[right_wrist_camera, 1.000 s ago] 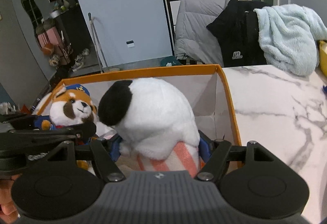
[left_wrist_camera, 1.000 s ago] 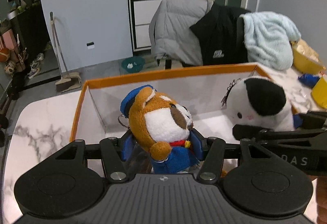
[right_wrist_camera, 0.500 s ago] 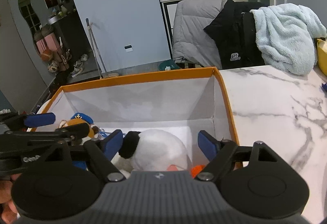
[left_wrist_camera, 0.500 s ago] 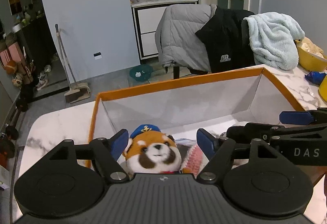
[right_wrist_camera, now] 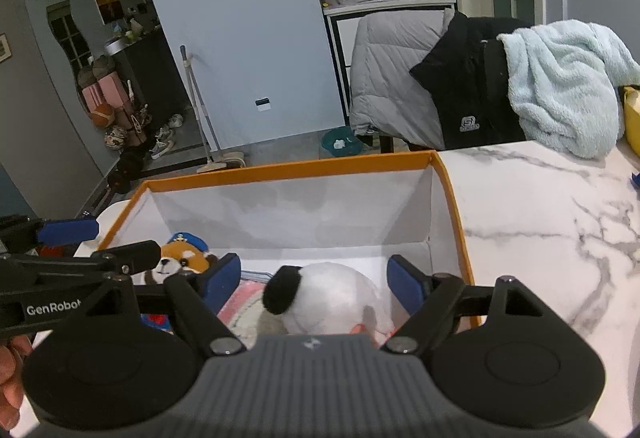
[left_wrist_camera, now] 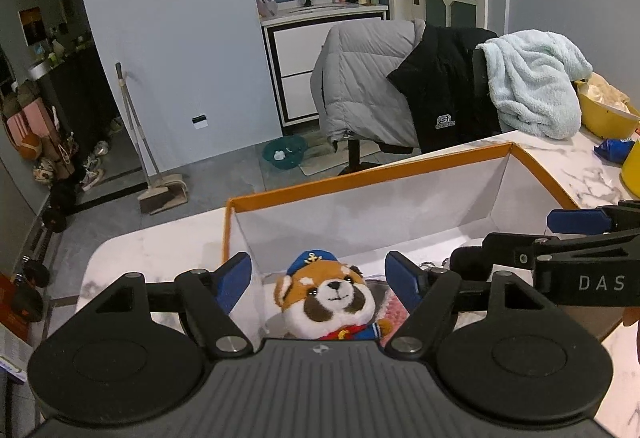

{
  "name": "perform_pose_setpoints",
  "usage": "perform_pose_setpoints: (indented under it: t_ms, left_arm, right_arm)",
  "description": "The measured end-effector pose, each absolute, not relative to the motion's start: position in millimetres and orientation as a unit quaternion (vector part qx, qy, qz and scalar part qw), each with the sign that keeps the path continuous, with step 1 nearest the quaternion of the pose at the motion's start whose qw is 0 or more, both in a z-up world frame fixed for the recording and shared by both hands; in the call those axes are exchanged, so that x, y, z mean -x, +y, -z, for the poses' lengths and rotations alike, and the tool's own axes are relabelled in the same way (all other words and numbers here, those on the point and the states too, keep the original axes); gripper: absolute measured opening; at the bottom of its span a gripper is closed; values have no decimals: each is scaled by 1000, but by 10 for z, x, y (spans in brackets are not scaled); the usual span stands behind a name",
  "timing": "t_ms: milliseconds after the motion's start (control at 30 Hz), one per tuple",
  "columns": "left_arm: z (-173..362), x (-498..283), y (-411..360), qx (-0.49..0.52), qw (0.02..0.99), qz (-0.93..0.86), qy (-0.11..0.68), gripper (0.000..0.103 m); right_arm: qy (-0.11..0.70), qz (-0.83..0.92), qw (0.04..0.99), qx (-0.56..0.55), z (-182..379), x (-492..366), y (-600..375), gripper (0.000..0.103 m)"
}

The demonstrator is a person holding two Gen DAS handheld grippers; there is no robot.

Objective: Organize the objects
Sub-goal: 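Lower and release the dog and panda into the orange box with both tools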

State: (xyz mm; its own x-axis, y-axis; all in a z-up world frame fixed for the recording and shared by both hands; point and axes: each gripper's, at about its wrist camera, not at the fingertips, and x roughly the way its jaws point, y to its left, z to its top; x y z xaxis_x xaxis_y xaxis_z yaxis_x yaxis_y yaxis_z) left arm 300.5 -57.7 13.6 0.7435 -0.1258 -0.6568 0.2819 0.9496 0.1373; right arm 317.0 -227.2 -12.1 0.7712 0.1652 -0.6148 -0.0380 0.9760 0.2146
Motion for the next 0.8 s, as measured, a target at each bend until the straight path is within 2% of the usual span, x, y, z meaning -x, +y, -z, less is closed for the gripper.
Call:
perform_pose_setpoints:
  t_ms: [800]
  left_arm:
    - [-1057,-2292,-226,-145,947,84,275,90]
  right_arm:
    - [271,-80,957,-61,-754,-2265,-2083,81]
